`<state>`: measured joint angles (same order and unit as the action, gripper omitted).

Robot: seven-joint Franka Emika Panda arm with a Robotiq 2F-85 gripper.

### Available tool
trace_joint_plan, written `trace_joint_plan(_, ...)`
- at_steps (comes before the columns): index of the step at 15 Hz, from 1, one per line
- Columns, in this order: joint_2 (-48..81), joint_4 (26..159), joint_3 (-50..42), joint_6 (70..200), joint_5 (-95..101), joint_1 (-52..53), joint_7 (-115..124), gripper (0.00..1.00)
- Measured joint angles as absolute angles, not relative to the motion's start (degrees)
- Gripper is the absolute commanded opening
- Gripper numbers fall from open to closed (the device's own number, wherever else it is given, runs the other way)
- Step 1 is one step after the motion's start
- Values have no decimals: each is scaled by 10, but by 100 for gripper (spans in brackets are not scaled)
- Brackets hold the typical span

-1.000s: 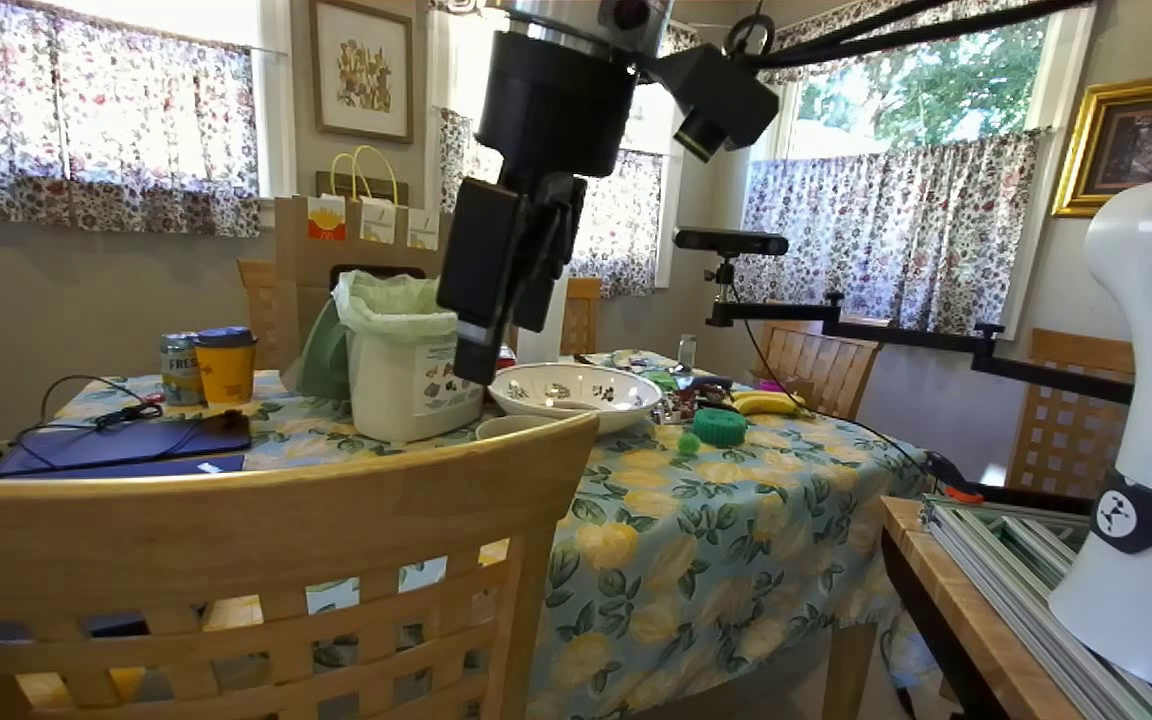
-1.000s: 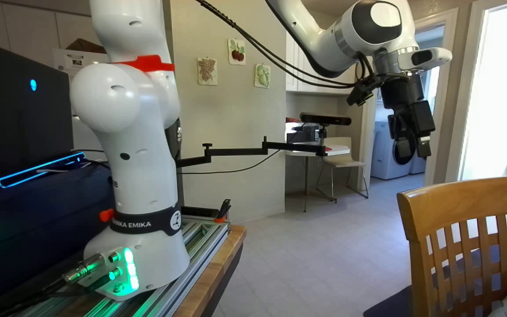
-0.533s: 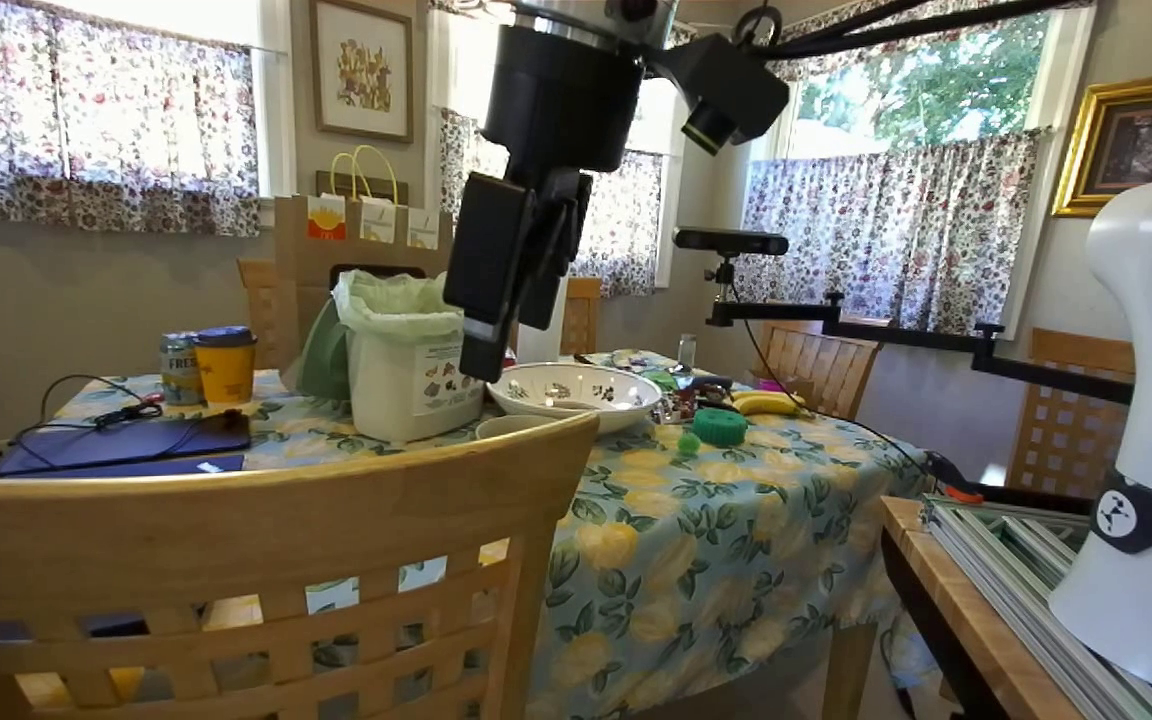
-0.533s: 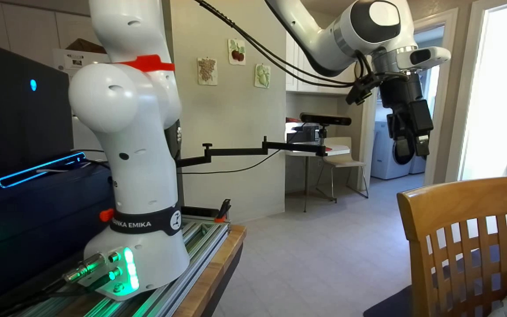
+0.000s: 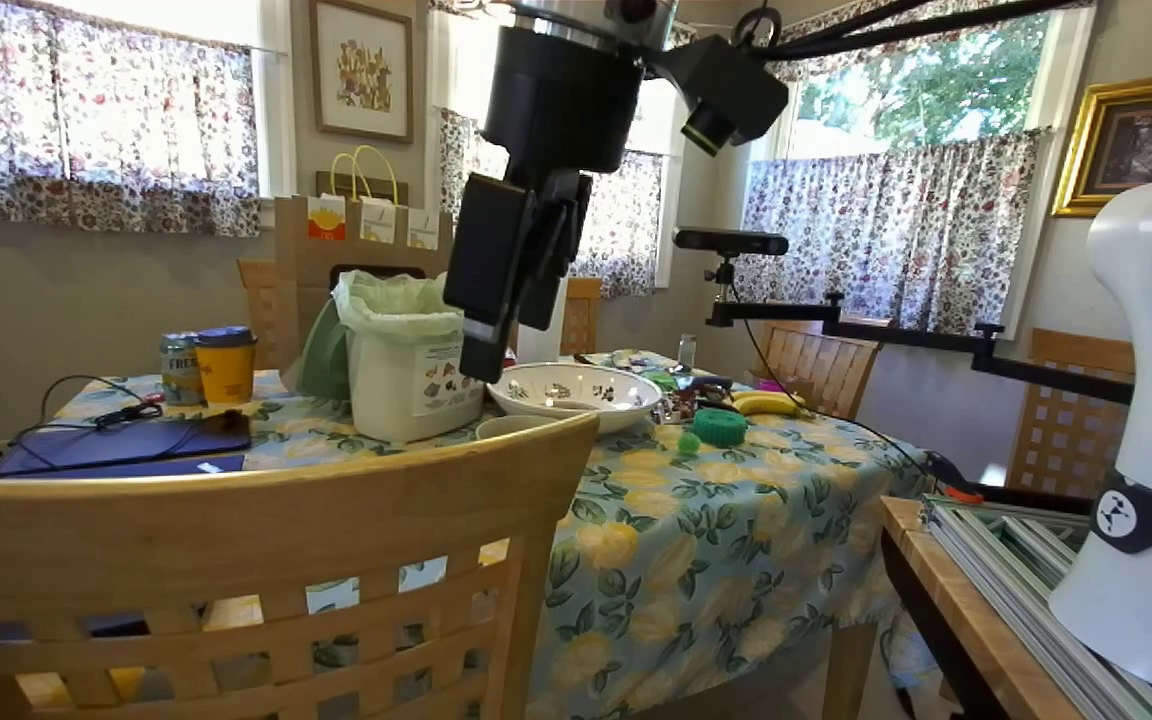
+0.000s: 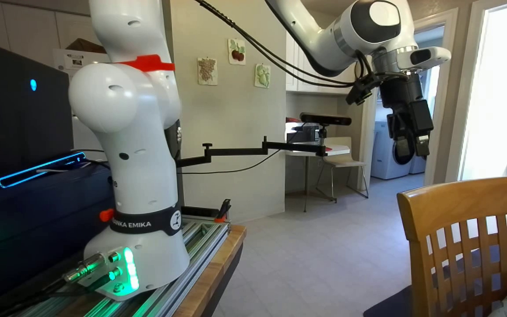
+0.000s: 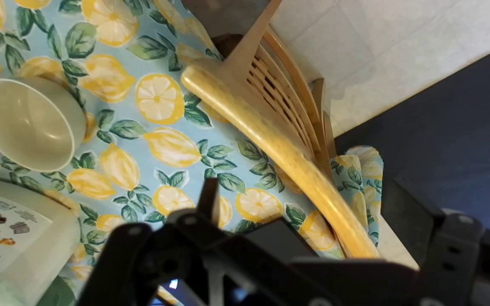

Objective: Move the chair forward

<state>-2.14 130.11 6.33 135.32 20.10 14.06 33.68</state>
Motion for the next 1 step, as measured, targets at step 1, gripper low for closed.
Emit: trace_joint_plan(1,-21,1301,63,1353,201,141,337,100)
